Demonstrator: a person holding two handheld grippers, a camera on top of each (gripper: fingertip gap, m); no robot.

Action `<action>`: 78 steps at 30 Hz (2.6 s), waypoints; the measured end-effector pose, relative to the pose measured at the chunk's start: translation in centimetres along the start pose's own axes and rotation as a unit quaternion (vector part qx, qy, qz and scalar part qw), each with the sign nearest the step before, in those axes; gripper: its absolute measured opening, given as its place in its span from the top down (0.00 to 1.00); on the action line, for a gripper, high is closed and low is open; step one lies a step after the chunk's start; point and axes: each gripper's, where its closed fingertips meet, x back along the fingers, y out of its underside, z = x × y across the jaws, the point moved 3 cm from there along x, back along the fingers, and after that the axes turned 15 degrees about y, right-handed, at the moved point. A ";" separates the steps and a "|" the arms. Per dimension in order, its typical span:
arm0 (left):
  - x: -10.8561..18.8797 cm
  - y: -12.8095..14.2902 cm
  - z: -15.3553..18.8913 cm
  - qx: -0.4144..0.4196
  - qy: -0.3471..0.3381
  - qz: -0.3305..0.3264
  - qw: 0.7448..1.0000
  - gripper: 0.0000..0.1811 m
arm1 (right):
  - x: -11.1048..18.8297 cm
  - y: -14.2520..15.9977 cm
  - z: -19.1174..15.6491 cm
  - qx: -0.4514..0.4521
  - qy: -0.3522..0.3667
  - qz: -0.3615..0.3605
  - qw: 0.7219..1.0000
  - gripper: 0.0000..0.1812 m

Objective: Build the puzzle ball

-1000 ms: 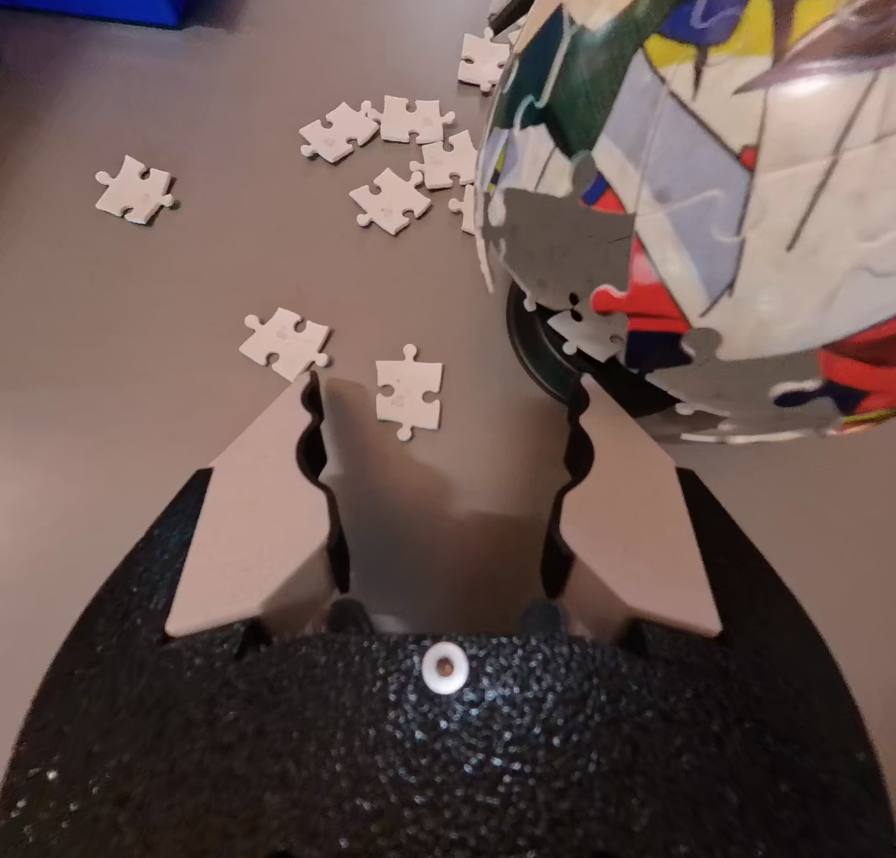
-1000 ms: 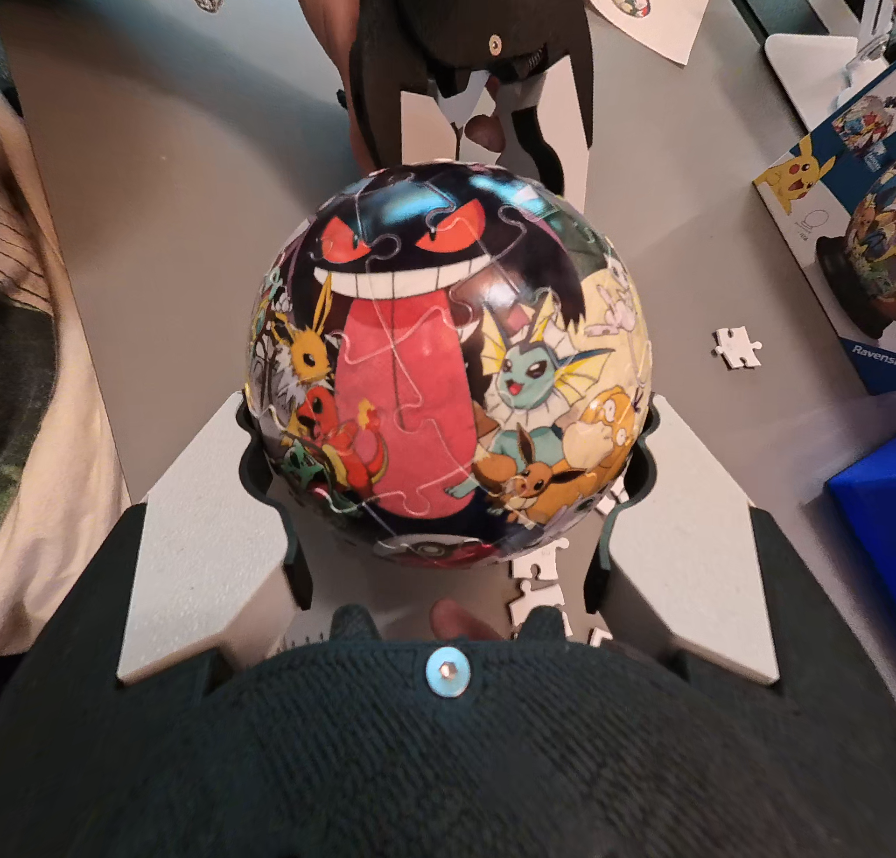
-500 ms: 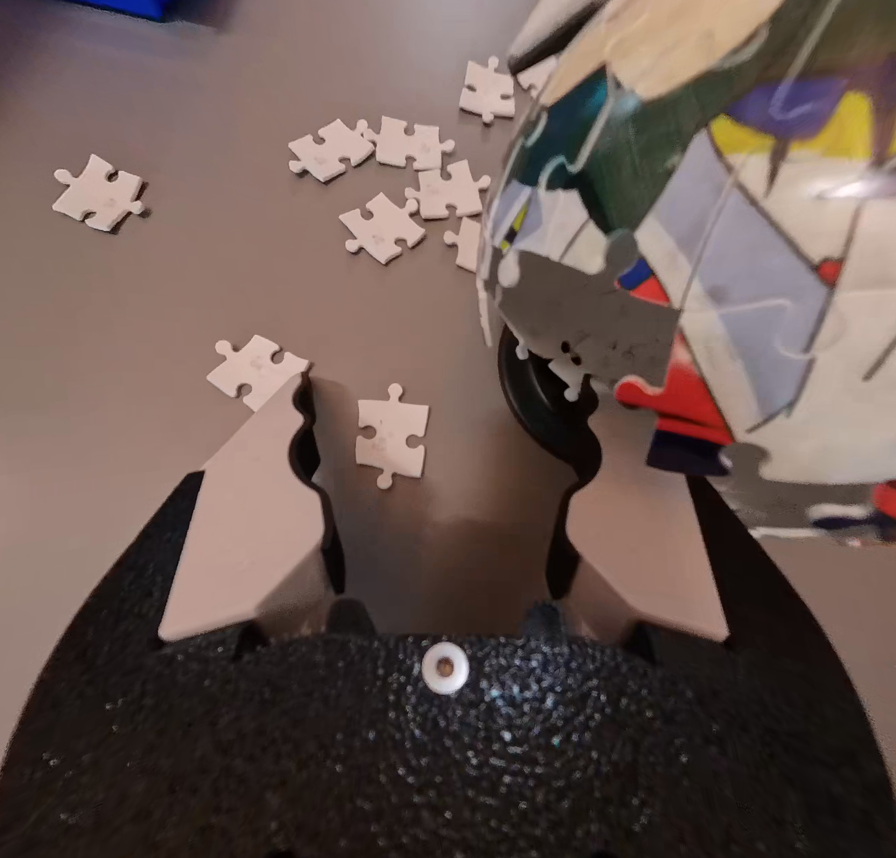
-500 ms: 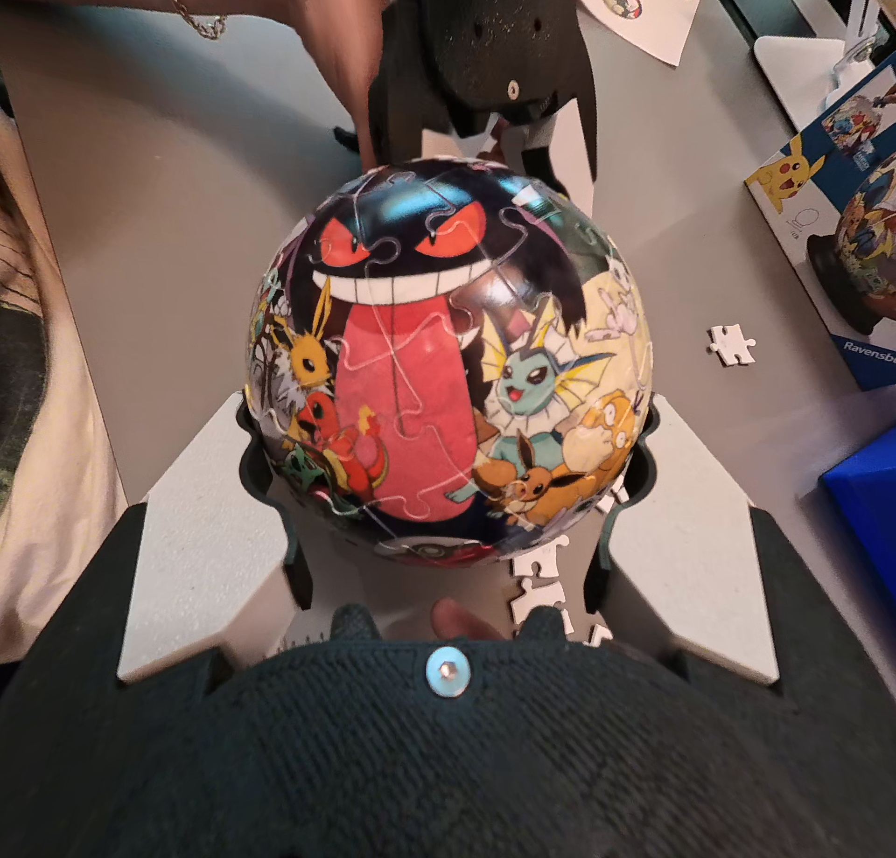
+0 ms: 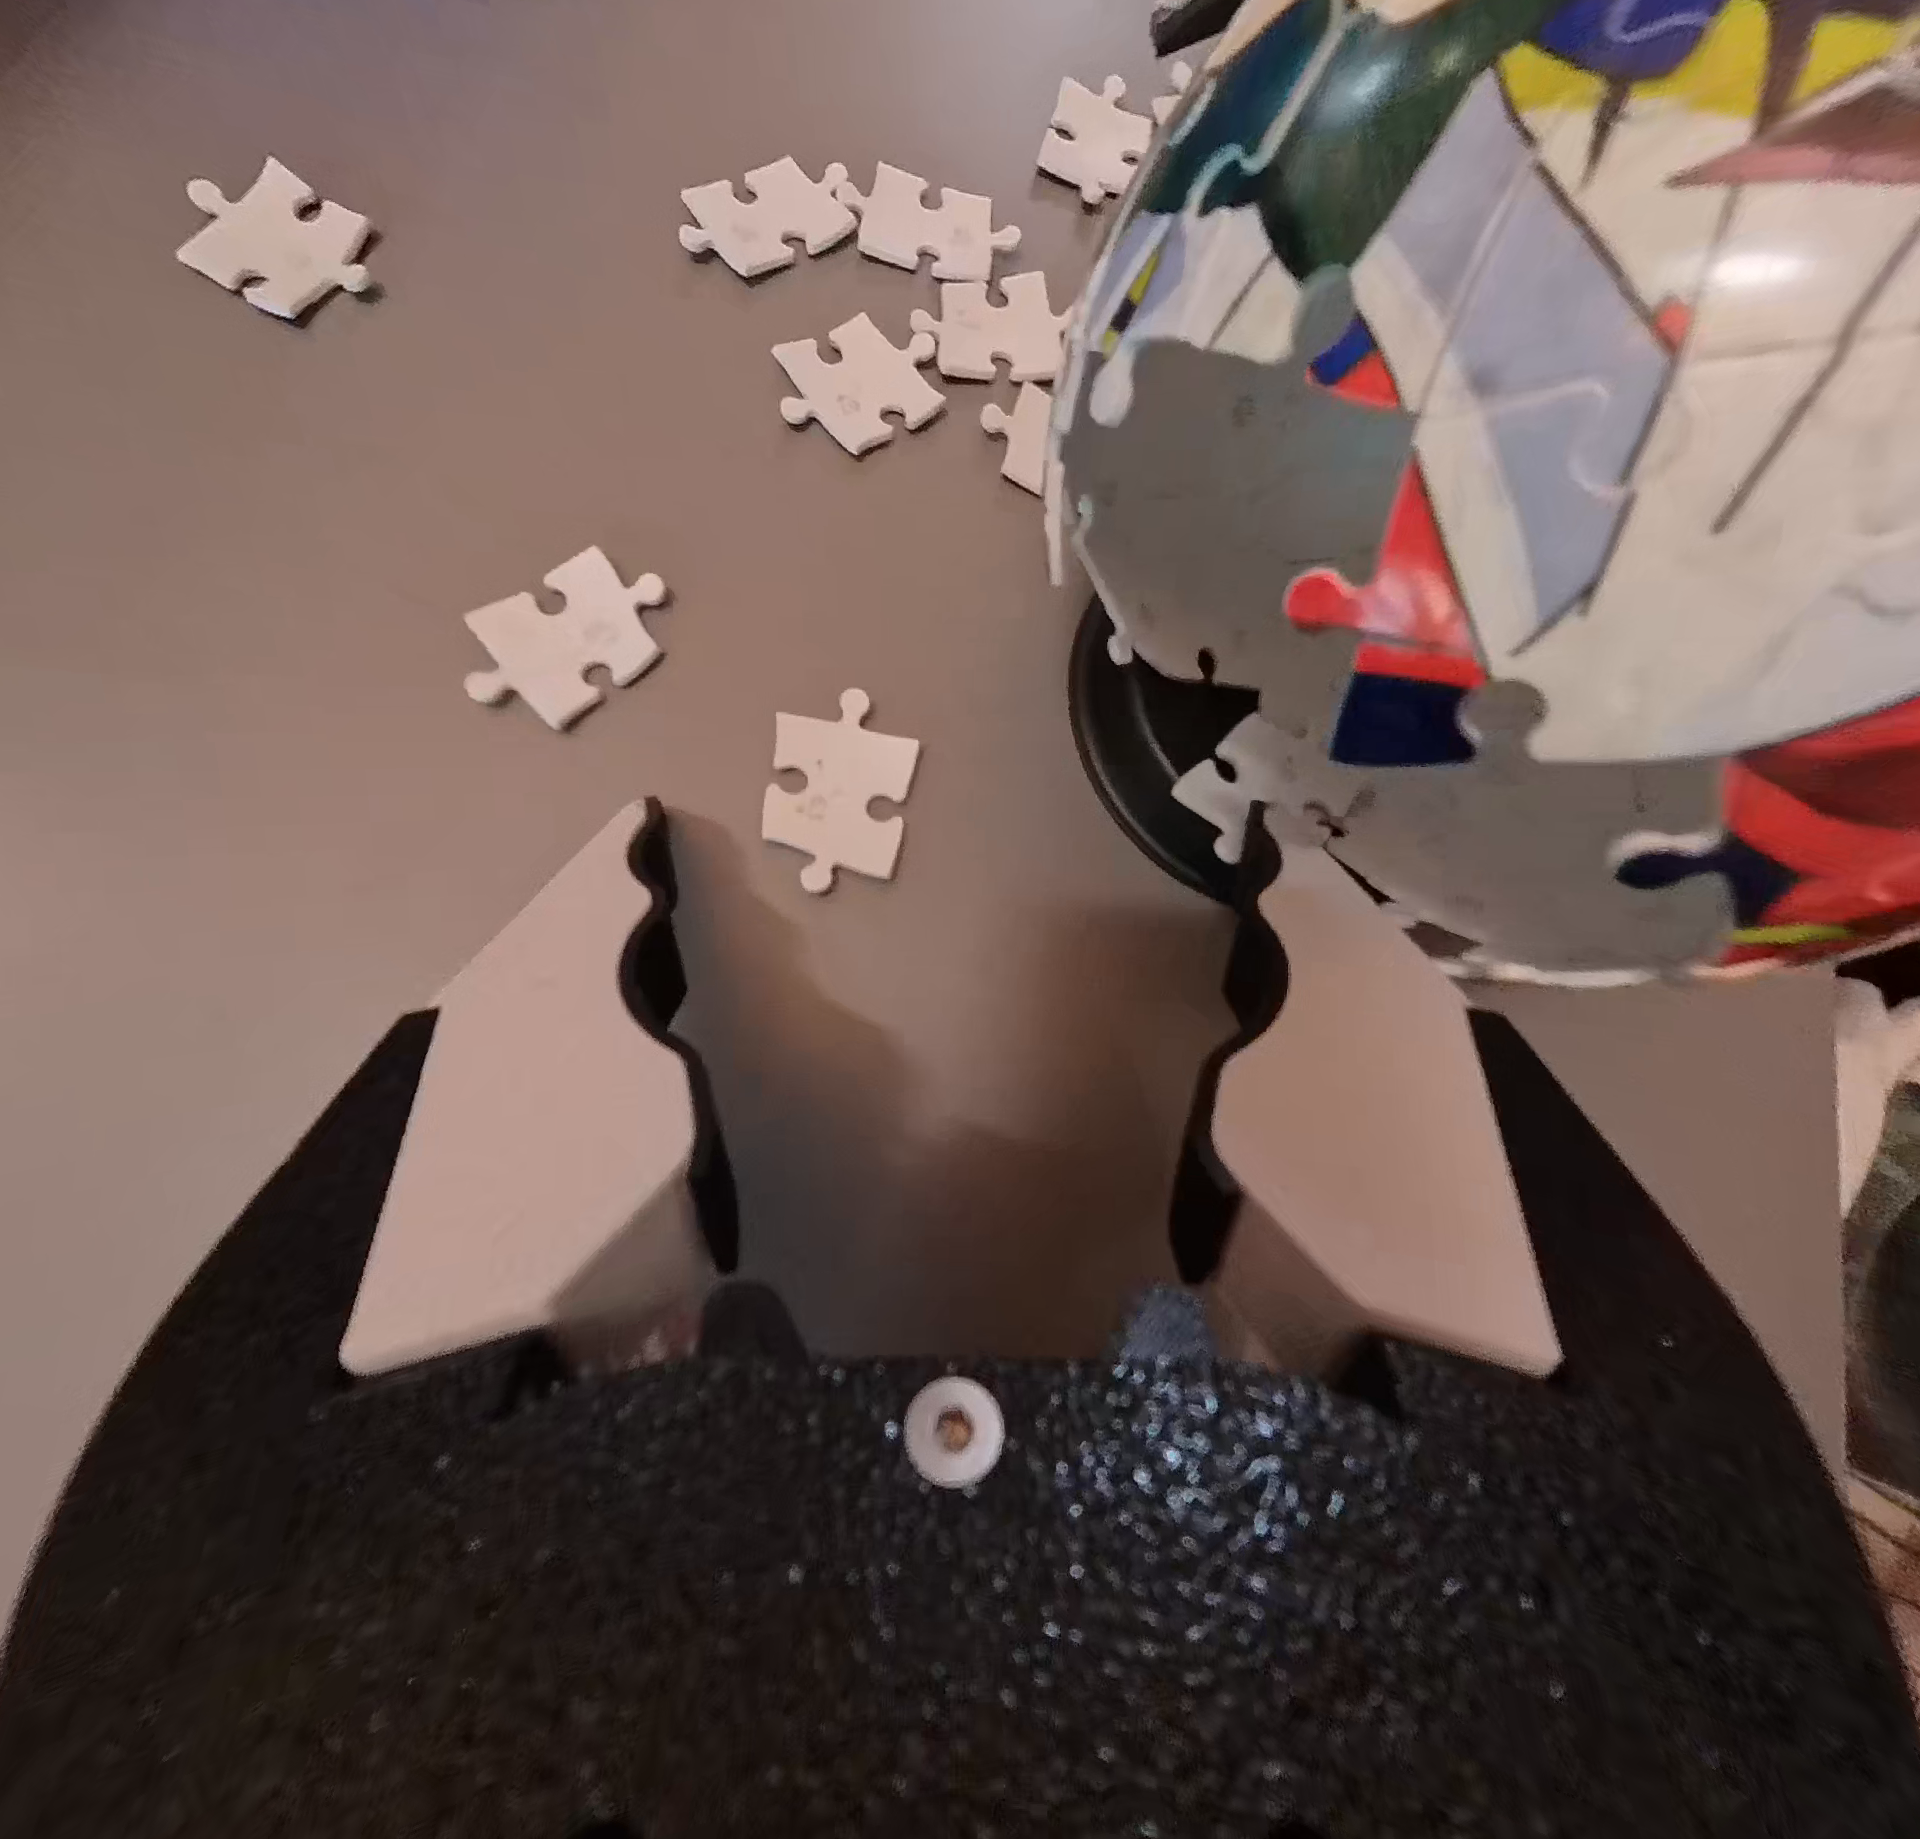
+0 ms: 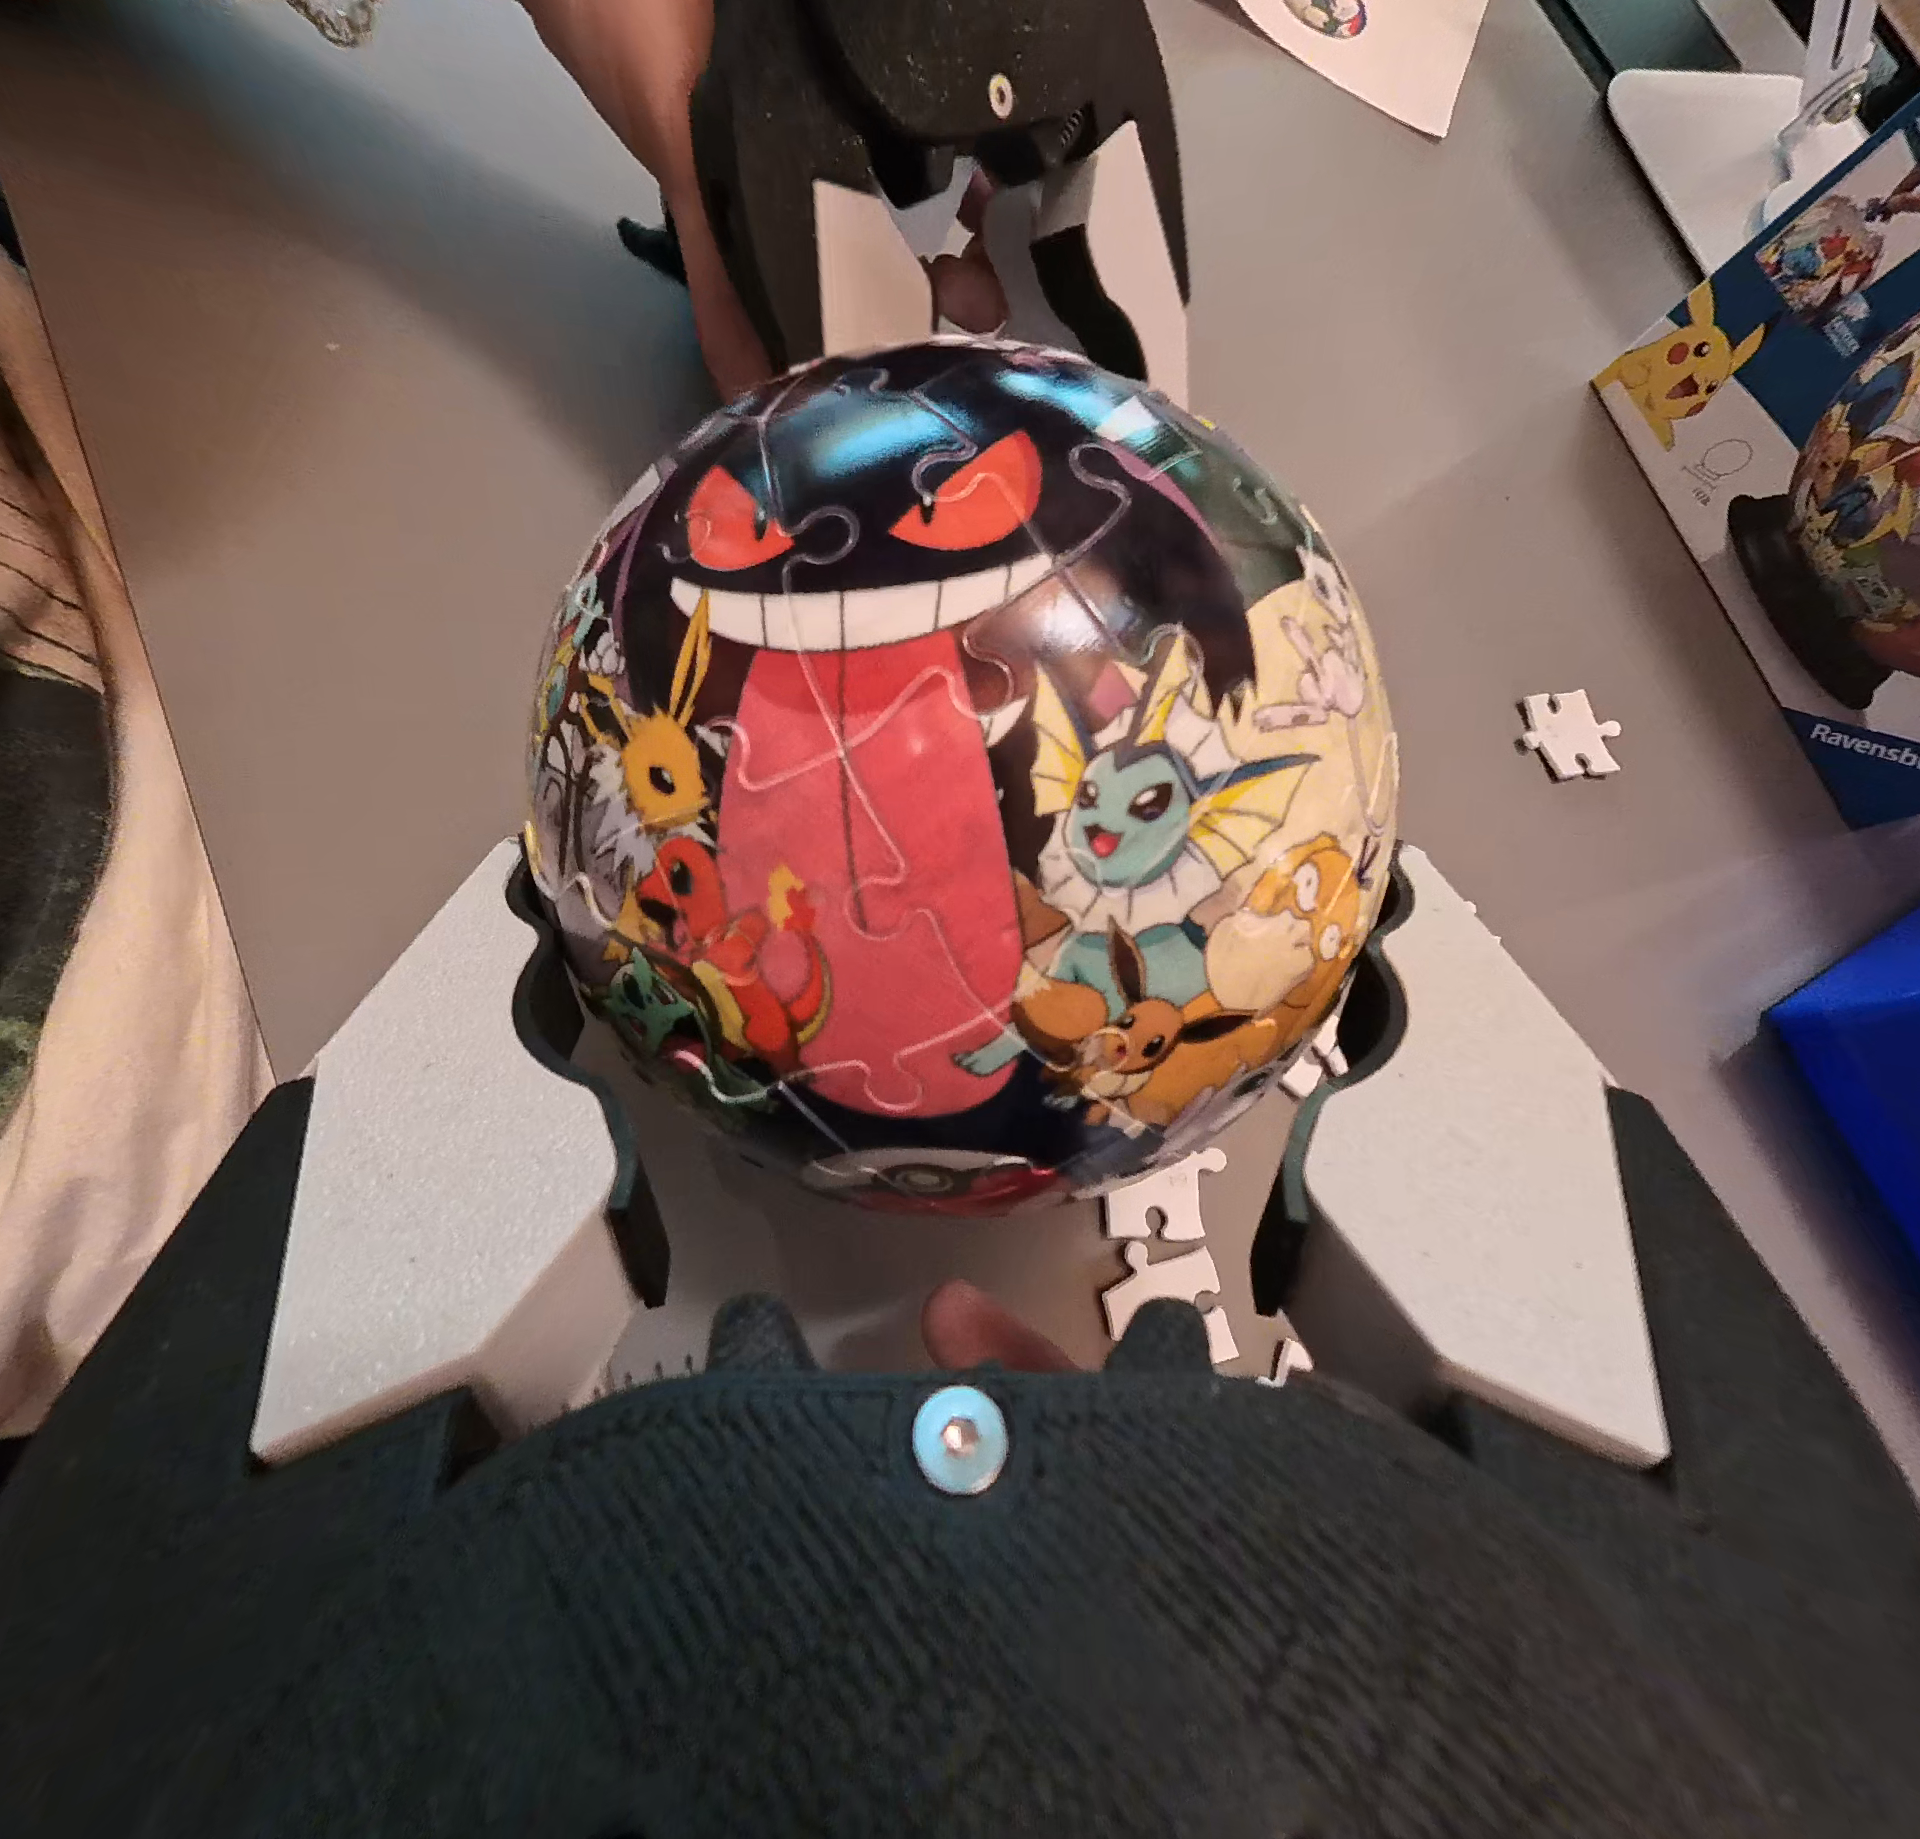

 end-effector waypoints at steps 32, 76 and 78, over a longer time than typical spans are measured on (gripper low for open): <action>2.6 3.7 3.3 -0.117 0.079 -0.091 0.986 0.87 | 0.0 0.0 -0.1 0.005 0.004 -0.002 1.000 0.18; -0.2 0.2 3.0 -0.264 0.119 -0.056 0.956 0.87 | -0.2 0.0 -0.1 -0.002 -0.001 -0.001 1.000 0.18; 0.4 -0.1 2.8 -0.249 0.125 -0.036 0.960 0.84 | -0.1 0.0 -0.1 -0.002 -0.001 -0.001 1.000 0.18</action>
